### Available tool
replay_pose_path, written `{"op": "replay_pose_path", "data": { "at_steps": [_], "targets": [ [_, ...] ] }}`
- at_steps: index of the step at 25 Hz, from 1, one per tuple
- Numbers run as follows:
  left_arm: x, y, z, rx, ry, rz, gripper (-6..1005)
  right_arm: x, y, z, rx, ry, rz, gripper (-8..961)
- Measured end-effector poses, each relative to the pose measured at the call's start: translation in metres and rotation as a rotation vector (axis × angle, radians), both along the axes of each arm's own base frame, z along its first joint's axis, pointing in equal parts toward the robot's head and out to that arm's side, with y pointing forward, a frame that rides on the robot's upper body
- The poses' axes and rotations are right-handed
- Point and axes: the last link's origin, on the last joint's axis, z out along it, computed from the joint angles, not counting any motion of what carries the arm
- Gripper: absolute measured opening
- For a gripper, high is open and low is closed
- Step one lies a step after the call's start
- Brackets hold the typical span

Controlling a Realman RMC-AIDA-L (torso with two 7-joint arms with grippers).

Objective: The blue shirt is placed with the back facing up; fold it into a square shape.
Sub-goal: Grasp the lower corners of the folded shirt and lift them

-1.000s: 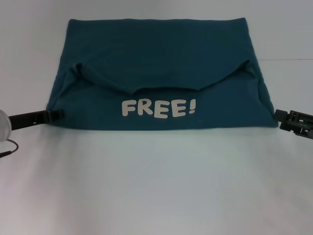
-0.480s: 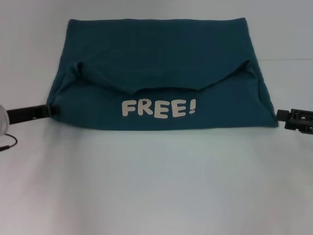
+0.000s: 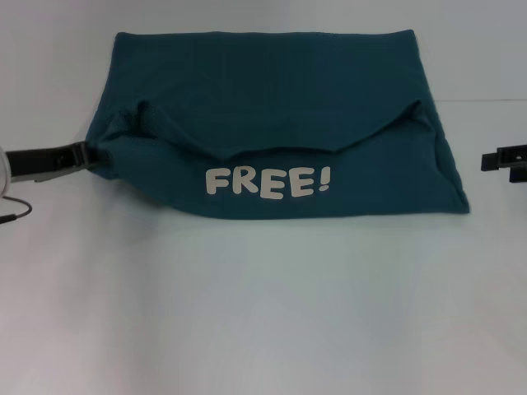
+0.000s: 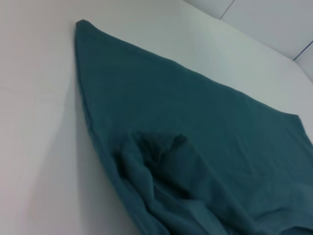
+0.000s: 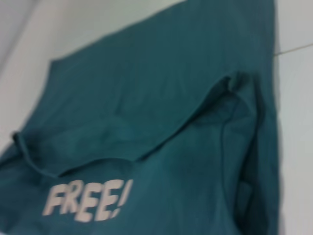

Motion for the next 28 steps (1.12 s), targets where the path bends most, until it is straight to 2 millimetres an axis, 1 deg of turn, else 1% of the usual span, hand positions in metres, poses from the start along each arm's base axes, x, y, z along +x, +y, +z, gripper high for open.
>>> {"op": "replay_pose_path", "data": {
  "at_steps": [3,4,5,6,9,17,25,28],
  "targets": [
    [0.004,0.004,0.001,0.003,-0.003,-0.006,37,-0.007,0.01,-0.015,-0.019,-0.078,0.044,745],
    [0.005,0.005,0.002,0.005,-0.001,-0.008,37,-0.01,0.013,-0.022,-0.025,-0.112,0.07,745],
    [0.006,0.006,0.002,0.007,-0.001,-0.009,37,-0.013,0.016,-0.034,-0.033,-0.151,0.098,745],
    [0.006,0.006,0.002,0.007,-0.001,-0.009,38,-0.013,0.016,-0.034,-0.033,-0.151,0.098,745],
    [0.006,0.006,0.003,0.011,-0.002,-0.007,38,-0.013,0.018,-0.052,-0.033,-0.204,0.118,745],
    [0.005,0.007,0.001,0.018,0.001,-0.003,37,-0.002,0.022,-0.073,0.017,-0.232,0.071,744],
    [0.005,0.007,0.0,0.024,0.003,0.0,37,-0.004,0.022,-0.089,0.039,-0.231,0.068,744],
    [0.005,0.007,-0.001,0.024,0.002,0.001,38,-0.003,0.022,-0.091,0.043,-0.232,0.062,720]
  ]
}}
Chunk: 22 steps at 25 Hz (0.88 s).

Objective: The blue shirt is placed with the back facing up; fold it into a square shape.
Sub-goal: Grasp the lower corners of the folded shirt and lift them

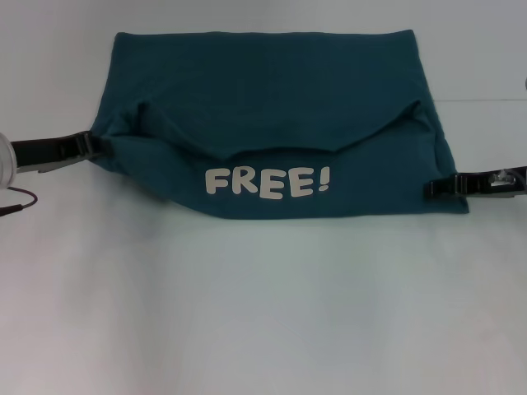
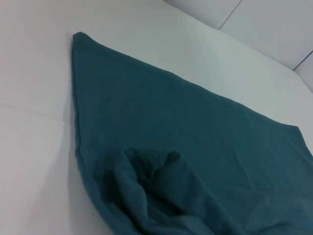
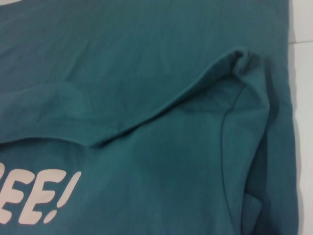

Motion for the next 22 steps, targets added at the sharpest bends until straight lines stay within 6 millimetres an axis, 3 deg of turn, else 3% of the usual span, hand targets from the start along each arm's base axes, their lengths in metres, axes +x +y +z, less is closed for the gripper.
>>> {"op": "replay_pose_path", "data": {
  "at_steps": [3,8,19,22],
  "targets": [
    [-0.001,0.0,-0.001,0.002,0.0,0.004,38,0.0,-0.001,-0.003,-0.011,-0.006,-0.001,696],
    [0.0,0.001,-0.002,0.002,-0.001,0.006,38,0.0,-0.001,-0.005,-0.017,-0.011,0.0,458],
    [0.001,-0.002,-0.005,-0.026,-0.014,-0.002,38,-0.004,-0.003,0.005,-0.027,0.043,-0.002,42],
    [0.003,-0.008,-0.003,-0.077,-0.033,-0.011,37,-0.011,-0.008,0.016,-0.052,0.09,0.008,40]
  ]
}}
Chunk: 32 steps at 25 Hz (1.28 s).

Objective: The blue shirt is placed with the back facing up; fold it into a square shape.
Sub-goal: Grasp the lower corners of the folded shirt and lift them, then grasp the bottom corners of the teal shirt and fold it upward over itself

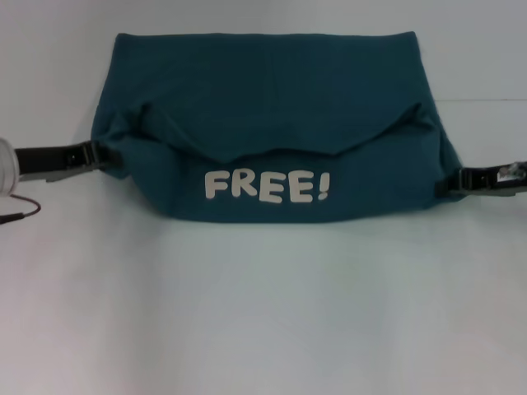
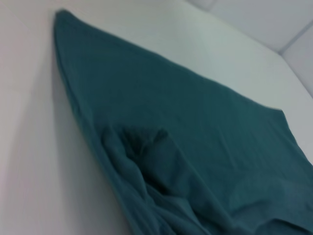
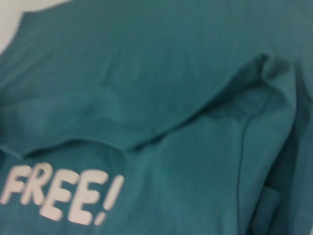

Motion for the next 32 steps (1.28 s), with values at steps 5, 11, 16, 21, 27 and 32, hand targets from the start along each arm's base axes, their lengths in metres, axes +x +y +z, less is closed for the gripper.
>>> {"op": "replay_pose_path", "data": {
  "at_steps": [5,11,16,21,27,32],
  "targets": [
    [-0.004,-0.02,0.011,-0.15,0.027,0.025,37,-0.009,-0.018,0.022,-0.103,0.064,-0.024,36],
    [-0.006,-0.063,0.023,-0.342,0.008,0.025,37,-0.003,-0.057,0.032,-0.306,0.131,-0.081,47],
    [-0.009,-0.101,0.031,-0.528,-0.011,0.032,37,0.004,-0.096,0.029,-0.499,0.172,-0.133,56],
    [-0.02,-0.13,0.03,-0.638,0.007,0.092,38,0.018,-0.125,0.027,-0.603,0.17,-0.202,65],
    [-0.021,-0.127,0.034,-0.624,-0.019,0.085,38,0.021,-0.118,0.035,-0.529,0.196,-0.173,75],
    [-0.012,-0.084,0.037,-0.506,0.011,0.106,38,0.009,-0.075,0.05,-0.314,0.223,-0.121,84]
  ]
}}
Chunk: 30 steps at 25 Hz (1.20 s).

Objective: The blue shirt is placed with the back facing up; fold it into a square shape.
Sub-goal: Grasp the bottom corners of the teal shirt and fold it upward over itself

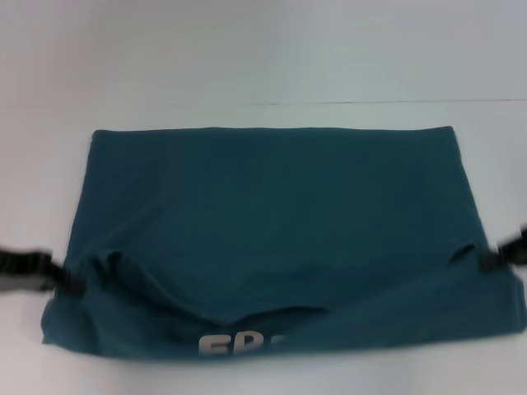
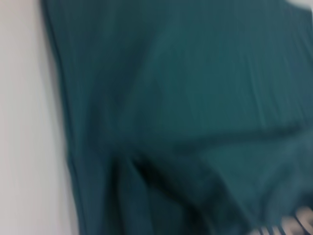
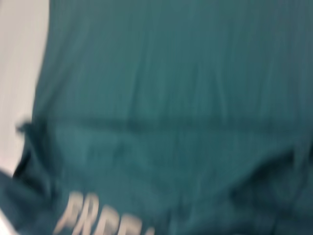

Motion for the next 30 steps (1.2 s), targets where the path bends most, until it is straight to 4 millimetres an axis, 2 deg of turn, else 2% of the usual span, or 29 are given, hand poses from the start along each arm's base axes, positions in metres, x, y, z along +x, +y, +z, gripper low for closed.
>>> {"op": "replay_pose_path", "data": {
  "at_steps": [5,9,13,18,25,30],
  "targets": [
    [0.017,0.055,-0.001,0.162,0.054,0.006,38,-0.009,0.046,-0.002,0.204,-0.003,-0.015,93],
    [0.034,0.095,-0.006,0.284,0.091,-0.011,38,-0.013,0.073,-0.005,0.334,-0.028,-0.029,100],
    [0.043,0.117,-0.017,0.357,0.135,-0.011,37,-0.017,0.092,-0.011,0.454,-0.043,-0.04,108],
    [0.045,0.135,-0.028,0.456,0.197,0.01,37,-0.026,0.114,-0.029,0.556,-0.125,-0.019,117],
    [0.04,0.141,-0.036,0.523,0.22,0.02,38,-0.034,0.126,-0.046,0.591,-0.193,0.006,129],
    [0.038,0.145,-0.038,0.567,0.232,0.014,38,-0.034,0.13,-0.047,0.618,-0.211,0.003,138]
  ]
}}
